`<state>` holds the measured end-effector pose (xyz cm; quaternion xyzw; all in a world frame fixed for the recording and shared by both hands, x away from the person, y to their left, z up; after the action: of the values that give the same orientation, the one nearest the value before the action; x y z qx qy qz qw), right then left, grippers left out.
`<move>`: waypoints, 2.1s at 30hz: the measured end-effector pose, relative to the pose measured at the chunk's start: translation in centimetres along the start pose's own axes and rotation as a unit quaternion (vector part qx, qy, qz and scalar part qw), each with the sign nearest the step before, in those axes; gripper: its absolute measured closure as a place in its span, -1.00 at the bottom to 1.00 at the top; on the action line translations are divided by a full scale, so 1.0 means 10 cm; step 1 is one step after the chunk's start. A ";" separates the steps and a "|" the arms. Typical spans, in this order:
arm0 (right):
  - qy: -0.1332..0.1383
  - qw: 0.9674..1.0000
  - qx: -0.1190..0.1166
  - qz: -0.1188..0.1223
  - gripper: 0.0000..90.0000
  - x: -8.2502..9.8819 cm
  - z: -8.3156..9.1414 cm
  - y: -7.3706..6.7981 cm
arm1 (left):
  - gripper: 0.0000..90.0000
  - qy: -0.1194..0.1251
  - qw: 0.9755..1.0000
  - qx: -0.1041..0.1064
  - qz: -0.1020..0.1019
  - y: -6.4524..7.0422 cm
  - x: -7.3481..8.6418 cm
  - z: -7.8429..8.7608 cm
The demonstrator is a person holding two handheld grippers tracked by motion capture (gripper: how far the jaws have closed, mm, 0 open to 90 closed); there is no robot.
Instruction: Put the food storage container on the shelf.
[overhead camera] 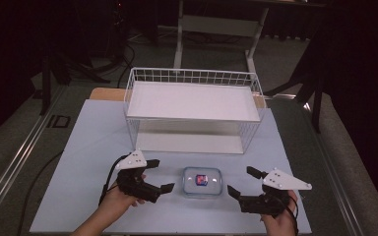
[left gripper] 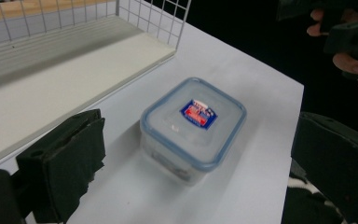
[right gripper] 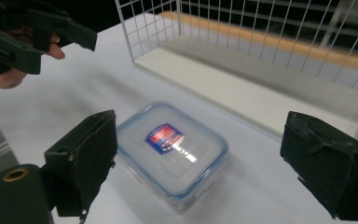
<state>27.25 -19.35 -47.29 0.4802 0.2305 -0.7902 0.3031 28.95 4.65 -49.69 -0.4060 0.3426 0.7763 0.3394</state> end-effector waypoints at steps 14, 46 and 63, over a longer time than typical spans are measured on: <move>-0.074 0.987 -0.061 -0.132 -0.74 0.17 -0.42 0.15 | -0.94 -0.060 0.994 0.017 0.090 -0.16 0.08 -0.50; -0.180 0.923 -0.135 -0.313 -0.38 0.71 -0.95 0.24 | -0.13 -0.125 0.957 0.063 0.256 -0.18 0.47 -0.90; -0.178 0.924 -0.118 -0.319 -0.02 0.72 -0.84 0.18 | 0.09 -0.119 0.963 0.044 0.237 -0.07 0.47 -0.81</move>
<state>31.16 -17.02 -57.50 0.1939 0.4054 -0.8845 0.1255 30.68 -0.29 -57.48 -0.2023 0.4204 0.8612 0.2016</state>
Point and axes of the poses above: each handheld gripper's, and its own axes: z roughly backward along the jaws, x roughly out of its underside, y roughly to its right, the point moved 9 cm from there along -z, roughly forward along the jaws
